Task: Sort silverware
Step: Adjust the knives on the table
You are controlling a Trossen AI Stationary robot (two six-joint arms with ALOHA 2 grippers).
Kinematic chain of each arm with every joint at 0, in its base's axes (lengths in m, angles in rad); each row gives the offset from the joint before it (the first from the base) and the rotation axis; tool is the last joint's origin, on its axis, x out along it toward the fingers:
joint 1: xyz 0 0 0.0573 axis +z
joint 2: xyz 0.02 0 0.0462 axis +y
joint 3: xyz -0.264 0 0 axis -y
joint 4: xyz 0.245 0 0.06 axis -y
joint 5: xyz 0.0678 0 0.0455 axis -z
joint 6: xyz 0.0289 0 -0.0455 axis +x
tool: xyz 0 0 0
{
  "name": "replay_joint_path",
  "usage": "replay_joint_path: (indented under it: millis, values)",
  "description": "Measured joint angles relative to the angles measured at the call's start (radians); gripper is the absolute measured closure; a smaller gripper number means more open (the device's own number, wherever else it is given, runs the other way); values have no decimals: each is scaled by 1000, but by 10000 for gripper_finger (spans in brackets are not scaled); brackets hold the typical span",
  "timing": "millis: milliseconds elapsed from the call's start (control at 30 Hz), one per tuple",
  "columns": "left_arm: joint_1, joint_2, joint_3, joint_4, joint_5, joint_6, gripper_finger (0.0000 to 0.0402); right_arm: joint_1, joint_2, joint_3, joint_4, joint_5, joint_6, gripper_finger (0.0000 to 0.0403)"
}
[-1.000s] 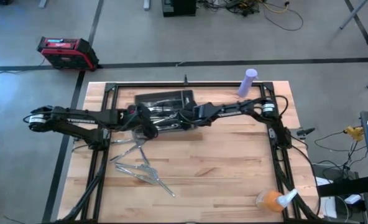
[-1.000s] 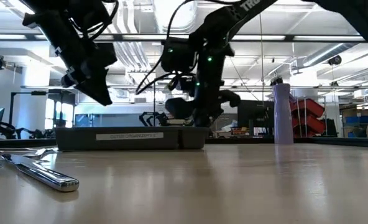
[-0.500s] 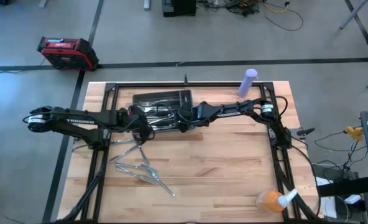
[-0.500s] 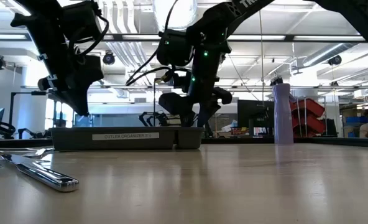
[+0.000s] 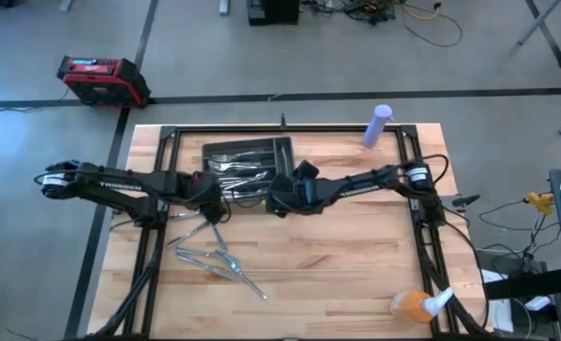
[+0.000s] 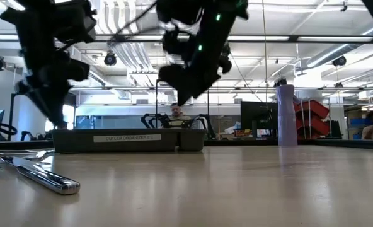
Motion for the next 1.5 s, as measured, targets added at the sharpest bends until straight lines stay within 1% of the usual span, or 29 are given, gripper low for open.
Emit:
replay_joint_path:
  millis: [100,233,267,300,367,400,433,500,533,567,600,667,733,800,867,967,1100,1200,1267,1333,1433,1500]
  values:
    - [-73,3,28,-117,48,-92,324,31,-39,-1,-1,24,-24,173]
    - [-215,5,68,-260,76,-245,324,63,-72,-15,-1,25,-36,183]
    - [-254,5,72,-269,76,-285,324,74,-80,-30,8,42,-35,185]
    - [-293,6,71,-270,67,-318,324,88,-91,-54,39,84,-34,188]
    - [-368,12,57,-262,16,-367,324,127,-131,-139,137,190,-27,193]
    - [-400,24,57,-261,-22,-408,324,148,-158,-193,196,218,-18,197]
    - [-431,37,57,-261,-71,-454,324,168,-192,-253,262,219,-7,201]
    - [-500,63,57,-259,-186,-555,324,193,-257,-381,413,156,-3,210]
    - [-530,79,56,-247,-264,-601,324,202,-291,-449,502,118,-7,215]
    - [-553,97,55,-221,-332,-647,326,212,-314,-518,590,88,-18,220]
    - [-570,116,55,-189,-376,-687,330,222,-333,-582,677,57,-28,226]
    - [-587,153,55,-135,-412,-737,346,245,-349,-692,842,16,-44,238]
    - [-599,208,55,-103,-435,-779,371,269,-360,-774,988,-6,-52,251]
    - [-610,281,55,-99,-450,-840,393,279,-352,-832,1096,-6,-66,266]
    - [-614,360,55,-135,-455,-912,397,293,-331,-872,1158,-5,-81,280]
    - [-617,479,55,-151,-469,-1014,401,310,-298,-895,1176,-7,-78,303]
    - [-615,604,55,-163,-461,-1082,401,321,-264,-903,1179,-6,-26,330]
    - [-613,665,54,-160,-443,-1106,401,326,-246,-904,1174,-7,6,347]
    - [-614,710,53,-108,-444,-1109,401,328,-233,-903,1190,-7,28,356]
    - [-613,737,55,-54,-475,-1103,401,326,-220,-904,1184,-6,35,363]
    - [-614,772,63,52,-587,-1058,401,325,-219,-904,1193,-6,32,370]
    - [-612,787,91,104,-651,-1038,401,325,-221,-904,1196,-6,30,374]
